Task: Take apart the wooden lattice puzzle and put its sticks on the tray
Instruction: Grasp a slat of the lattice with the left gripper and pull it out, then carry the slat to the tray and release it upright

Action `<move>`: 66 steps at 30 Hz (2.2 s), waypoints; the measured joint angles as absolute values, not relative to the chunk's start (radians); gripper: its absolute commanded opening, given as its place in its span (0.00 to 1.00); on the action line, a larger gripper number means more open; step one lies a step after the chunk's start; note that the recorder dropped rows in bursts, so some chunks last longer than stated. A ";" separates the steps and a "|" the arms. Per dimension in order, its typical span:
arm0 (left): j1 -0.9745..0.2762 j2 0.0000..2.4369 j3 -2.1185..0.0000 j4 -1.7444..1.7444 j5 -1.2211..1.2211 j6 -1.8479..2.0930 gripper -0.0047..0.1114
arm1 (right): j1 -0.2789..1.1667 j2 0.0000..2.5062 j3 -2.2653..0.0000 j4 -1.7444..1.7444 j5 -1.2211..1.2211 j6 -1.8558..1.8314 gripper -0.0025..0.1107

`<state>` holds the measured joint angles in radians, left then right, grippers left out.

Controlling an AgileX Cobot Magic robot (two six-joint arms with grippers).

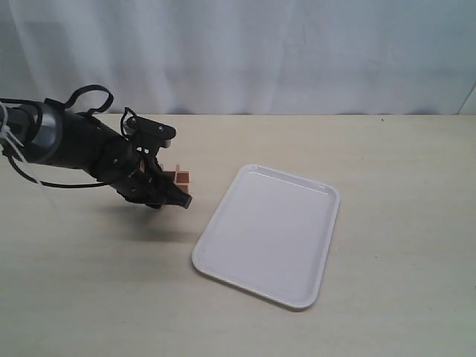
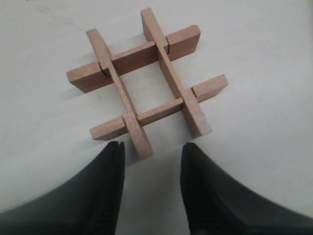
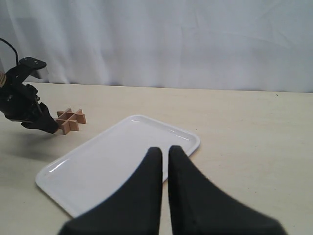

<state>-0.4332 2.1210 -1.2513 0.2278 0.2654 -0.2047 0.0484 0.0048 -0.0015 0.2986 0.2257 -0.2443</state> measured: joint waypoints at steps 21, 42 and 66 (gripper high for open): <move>-0.433 2.152 -1.251 0.230 0.238 -0.205 0.35 | 0.048 0.005 -0.001 0.299 0.226 -0.244 0.06; -0.433 2.172 -1.258 0.313 0.191 -0.207 0.04 | 0.048 0.005 -0.001 0.299 0.226 -0.244 0.06; -0.454 2.027 -1.258 0.356 0.267 -0.174 0.04 | 0.048 0.005 -0.001 0.299 0.226 -0.244 0.06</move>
<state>-0.4543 2.0271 -1.2575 0.3562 0.2670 -0.1744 0.0484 0.0048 -0.0015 0.2986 0.2257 -0.2443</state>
